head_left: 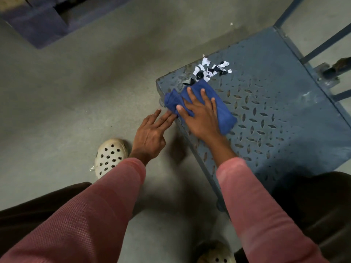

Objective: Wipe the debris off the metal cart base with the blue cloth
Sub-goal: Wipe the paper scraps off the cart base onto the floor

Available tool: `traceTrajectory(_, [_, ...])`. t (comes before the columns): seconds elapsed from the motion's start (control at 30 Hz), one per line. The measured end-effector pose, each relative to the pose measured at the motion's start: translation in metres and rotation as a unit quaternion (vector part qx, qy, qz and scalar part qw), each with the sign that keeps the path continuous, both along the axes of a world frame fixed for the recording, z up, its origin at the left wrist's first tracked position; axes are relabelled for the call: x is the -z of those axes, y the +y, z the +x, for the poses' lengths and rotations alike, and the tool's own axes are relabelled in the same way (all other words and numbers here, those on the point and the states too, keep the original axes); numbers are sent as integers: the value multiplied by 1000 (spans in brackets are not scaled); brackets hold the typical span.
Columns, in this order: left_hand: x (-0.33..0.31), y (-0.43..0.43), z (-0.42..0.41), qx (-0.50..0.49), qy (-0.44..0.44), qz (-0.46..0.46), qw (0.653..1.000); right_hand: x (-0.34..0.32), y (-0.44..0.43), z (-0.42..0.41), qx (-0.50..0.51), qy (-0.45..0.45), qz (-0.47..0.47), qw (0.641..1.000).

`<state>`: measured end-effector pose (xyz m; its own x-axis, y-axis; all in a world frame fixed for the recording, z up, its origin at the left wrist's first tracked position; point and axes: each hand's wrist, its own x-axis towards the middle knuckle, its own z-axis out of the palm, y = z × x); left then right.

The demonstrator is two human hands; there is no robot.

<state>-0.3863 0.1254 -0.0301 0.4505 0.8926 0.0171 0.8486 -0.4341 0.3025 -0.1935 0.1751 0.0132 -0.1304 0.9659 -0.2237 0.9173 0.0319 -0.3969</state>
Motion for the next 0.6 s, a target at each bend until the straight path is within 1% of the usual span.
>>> traceTrajectory(0.13, [-14,27,-11,9,18,21,1000,3,15,2,-16,13,-13,1000])
traceTrajectory(0.2, [-18,36,-13,21,25,29,999,4,-3,6,-14,16,5,1000])
traceTrajectory(0.37, [-16,50,-24,96,40,42,994,5,-55,9,10,16,32,999])
traceTrajectory(0.47, [-20,57,-31,121,52,42,990,6,-50,6,17,1,38,999])
traceTrajectory(0.6, [-18,65,-36,138,71,65,986,6,-22,-3,19,2,35,999])
